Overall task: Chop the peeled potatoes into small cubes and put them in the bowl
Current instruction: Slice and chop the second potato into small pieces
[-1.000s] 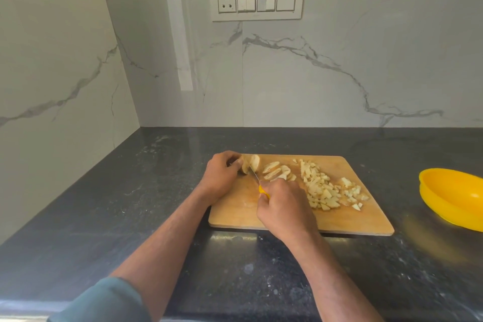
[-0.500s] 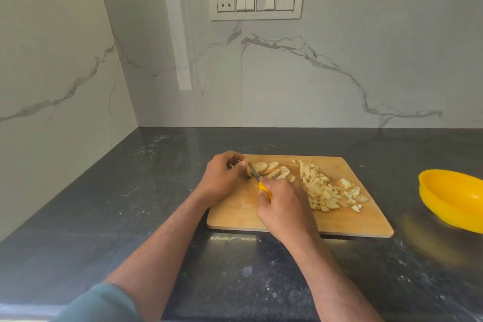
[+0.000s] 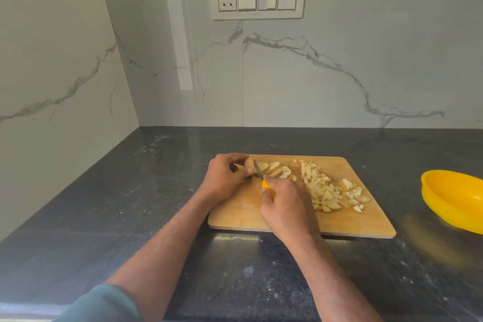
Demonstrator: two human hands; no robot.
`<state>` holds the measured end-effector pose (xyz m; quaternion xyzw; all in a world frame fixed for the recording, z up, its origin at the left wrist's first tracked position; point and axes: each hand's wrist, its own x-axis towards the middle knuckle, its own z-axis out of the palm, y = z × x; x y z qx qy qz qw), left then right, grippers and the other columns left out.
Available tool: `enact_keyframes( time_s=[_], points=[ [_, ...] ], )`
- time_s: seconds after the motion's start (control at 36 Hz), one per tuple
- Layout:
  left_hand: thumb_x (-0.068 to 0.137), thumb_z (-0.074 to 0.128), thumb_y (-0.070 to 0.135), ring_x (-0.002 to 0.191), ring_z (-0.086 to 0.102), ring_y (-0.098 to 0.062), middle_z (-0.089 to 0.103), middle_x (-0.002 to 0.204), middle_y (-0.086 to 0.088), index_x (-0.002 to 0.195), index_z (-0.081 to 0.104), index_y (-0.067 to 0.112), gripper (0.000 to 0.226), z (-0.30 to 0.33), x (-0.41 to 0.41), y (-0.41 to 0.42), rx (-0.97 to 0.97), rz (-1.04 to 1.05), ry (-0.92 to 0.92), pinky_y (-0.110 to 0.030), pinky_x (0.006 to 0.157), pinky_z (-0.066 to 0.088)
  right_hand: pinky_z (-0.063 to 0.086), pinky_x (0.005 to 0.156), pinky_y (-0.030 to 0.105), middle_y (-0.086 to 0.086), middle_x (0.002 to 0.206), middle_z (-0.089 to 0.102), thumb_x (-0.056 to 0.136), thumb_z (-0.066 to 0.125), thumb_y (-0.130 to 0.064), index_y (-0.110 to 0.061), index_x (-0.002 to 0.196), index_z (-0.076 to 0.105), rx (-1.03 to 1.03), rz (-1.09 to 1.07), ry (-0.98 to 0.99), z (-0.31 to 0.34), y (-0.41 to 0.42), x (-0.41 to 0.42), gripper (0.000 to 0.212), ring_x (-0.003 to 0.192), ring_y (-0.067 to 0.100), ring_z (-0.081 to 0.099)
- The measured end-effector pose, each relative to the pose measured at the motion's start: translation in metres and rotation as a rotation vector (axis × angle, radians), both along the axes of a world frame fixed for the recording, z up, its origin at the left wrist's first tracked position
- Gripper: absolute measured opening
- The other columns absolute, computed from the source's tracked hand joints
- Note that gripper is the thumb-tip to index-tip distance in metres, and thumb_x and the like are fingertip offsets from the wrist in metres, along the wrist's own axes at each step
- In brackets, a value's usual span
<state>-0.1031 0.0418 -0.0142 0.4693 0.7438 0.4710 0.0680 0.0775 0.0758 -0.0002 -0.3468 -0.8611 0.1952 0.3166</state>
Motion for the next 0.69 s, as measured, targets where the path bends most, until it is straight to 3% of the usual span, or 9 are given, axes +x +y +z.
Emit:
enact_keyframes(
  time_s=[0.08, 0.19, 0.28, 0.33, 0.42, 0.5, 0.69],
  points=[
    [0.090, 0.077, 0.026, 0.090, 0.069, -0.012, 0.075, 0.100, 0.013, 0.122, 0.075, 0.023, 0.032, 0.0014, 0.0016, 0.0004, -0.013, 0.019, -0.004, -0.032, 0.091, 0.055, 0.049, 0.061, 0.024, 0.004, 0.104, 0.074, 0.095, 0.055, -0.023, -0.019, 0.134, 0.063, 0.005, -0.021, 0.028, 0.0013, -0.0005, 0.0001, 0.039, 0.075, 0.020, 0.068],
    [0.091, 0.077, 0.025, 0.091, 0.070, -0.019, 0.077, 0.085, 0.012, 0.092, 0.083, 0.027, 0.006, 0.0005, 0.0007, 0.0009, -0.005, 0.015, 0.006, -0.038, 0.090, 0.056, 0.053, 0.066, 0.025, 0.005, 0.103, 0.075, 0.099, 0.054, -0.025, -0.018, 0.137, 0.060, 0.038, 0.028, 0.056, 0.0032, -0.0049, -0.0025, 0.040, 0.076, 0.020, 0.068],
    [0.090, 0.078, 0.027, 0.092, 0.070, -0.011, 0.077, 0.091, 0.014, 0.096, 0.083, 0.025, 0.008, 0.0014, 0.0015, 0.0011, 0.001, 0.035, -0.007, -0.037, 0.093, 0.056, 0.055, 0.073, 0.027, 0.004, 0.095, 0.076, 0.100, 0.053, -0.025, -0.017, 0.140, 0.058, 0.076, 0.020, 0.056, 0.0035, -0.0059, -0.0038, 0.041, 0.071, 0.018, 0.062],
    [0.090, 0.078, 0.027, 0.094, 0.069, -0.007, 0.076, 0.096, 0.013, 0.101, 0.081, 0.022, 0.012, 0.0020, 0.0025, 0.0009, -0.002, 0.045, -0.002, -0.035, 0.094, 0.057, 0.054, 0.069, 0.027, 0.005, 0.085, 0.074, 0.100, 0.053, -0.024, -0.017, 0.140, 0.057, 0.077, 0.014, 0.076, 0.0038, -0.0059, -0.0031, 0.041, 0.063, 0.015, 0.052],
    [0.091, 0.076, 0.026, 0.088, 0.069, -0.006, 0.076, 0.087, 0.016, 0.092, 0.081, 0.028, 0.006, 0.0022, 0.0028, 0.0011, -0.002, 0.039, 0.008, -0.028, 0.087, 0.056, 0.057, 0.074, 0.030, 0.005, 0.093, 0.075, 0.100, 0.053, -0.025, -0.018, 0.141, 0.056, 0.063, 0.032, 0.080, 0.0045, -0.0080, -0.0025, 0.041, 0.073, 0.019, 0.061],
    [0.091, 0.076, 0.024, 0.084, 0.070, -0.005, 0.076, 0.080, 0.016, 0.089, 0.082, 0.028, 0.007, 0.0024, 0.0027, 0.0013, 0.014, 0.038, 0.008, -0.022, 0.080, 0.053, 0.055, 0.069, 0.028, 0.003, 0.099, 0.075, 0.100, 0.052, -0.026, -0.019, 0.141, 0.057, 0.078, 0.054, 0.073, 0.0031, -0.0087, -0.0041, 0.041, 0.077, 0.020, 0.067],
    [0.093, 0.074, 0.021, 0.088, 0.070, -0.002, 0.077, 0.084, 0.015, 0.092, 0.083, 0.026, 0.011, 0.0040, 0.0027, -0.0003, 0.010, 0.023, -0.008, -0.021, 0.086, 0.055, 0.060, 0.069, 0.036, 0.004, 0.094, 0.076, 0.100, 0.053, -0.026, -0.017, 0.139, 0.058, 0.105, 0.046, 0.065, 0.0014, -0.0083, -0.0054, 0.040, 0.073, 0.021, 0.068]
  ],
)
